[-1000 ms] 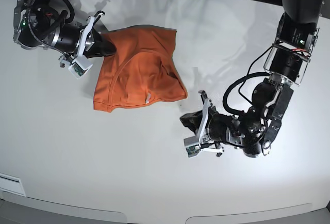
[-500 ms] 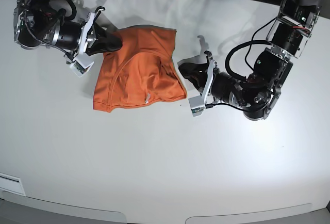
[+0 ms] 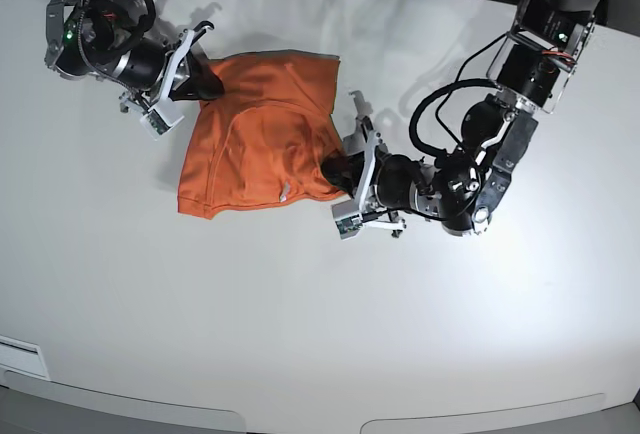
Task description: Fold the T-shirt properly
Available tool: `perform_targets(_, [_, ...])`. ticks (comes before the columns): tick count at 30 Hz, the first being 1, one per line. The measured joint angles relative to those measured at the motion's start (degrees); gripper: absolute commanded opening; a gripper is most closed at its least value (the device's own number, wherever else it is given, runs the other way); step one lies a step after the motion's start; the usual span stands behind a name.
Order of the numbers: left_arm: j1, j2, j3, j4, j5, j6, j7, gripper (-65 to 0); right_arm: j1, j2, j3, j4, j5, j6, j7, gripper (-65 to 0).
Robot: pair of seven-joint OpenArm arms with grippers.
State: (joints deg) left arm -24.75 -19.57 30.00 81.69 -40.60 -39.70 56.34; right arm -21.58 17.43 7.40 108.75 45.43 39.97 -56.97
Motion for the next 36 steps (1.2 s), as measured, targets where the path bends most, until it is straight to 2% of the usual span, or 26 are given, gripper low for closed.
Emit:
perform_targets(3, [0.0, -0.7, 0.0, 0.0, 5.7, 0.0, -2.5, -65.0, 0.0, 0.0, 0.1, -2.7, -1.5, 0.3, 1.3, -65.0])
perform_targets(6, [0.7, -1.7, 0.0, -0.2, 12.7, 0.0, -8.0, -65.0, 0.2, 0.0, 0.0, -2.8, -2.0, 0.3, 0.7, -65.0])
perform_targets(11, [0.1, -1.1, 0.0, -4.8, 17.3, 3.3, -15.1, -65.0, 0.5, 0.0, 0.0, -2.7, -1.3, 0.3, -2.4, -65.0])
perform_targets(15, [-0.2, -1.6, -0.1, -5.1, 17.5, 4.3, -14.8, -65.0, 0.5, 0.0, 0.2, -2.3, -1.4, 0.3, -2.6, -65.0])
perform_targets(17, [-1.1, -2.1, -0.1, -4.0, 16.5, 4.6, -10.6, -65.0, 0.4, 0.0, 0.2, -0.9, -2.3, 0.2, -3.4, -65.0])
perform_targets(20, [-2.8, -3.5, -0.1, -1.6, 12.1, 5.0, -2.4, -65.0, 0.2, 0.1, 0.2, 3.0, -4.4, -0.1, -5.0, -65.0])
perform_targets(23, [-4.0, -5.7, -0.1, 2.2, 4.8, 5.1, 4.4, -65.0, -0.3, 0.3, 0.2, 7.2, -4.9, -0.1, -5.7, -65.0])
perform_targets(25, [-5.1, -7.2, -0.1, 5.0, -0.4, 4.7, 5.7, -65.0, -0.1, 0.3, 0.2, 9.8, -4.3, -0.1, -5.2, -65.0])
perform_targets(28, [-5.6, -9.1, -0.1, 8.3, -7.6, 1.9, 7.0, -65.0, 0.2, 0.3, 0.2, 12.7, -2.8, -0.1, -4.7, -65.0])
perform_targets(30, [-5.4, -10.1, 0.0, 9.5, -12.6, 0.1, 10.6, -65.0, -0.1, 0.3, 0.5, 14.3, -0.1, -0.1, -5.0, -65.0])
perform_targets(36, [-5.2, -12.8, 0.0, 11.2, -33.7, 0.1, 20.0, -65.0, -0.1, 0.3, 5.8, 18.3, 11.1, -0.1, -5.0, -65.0])
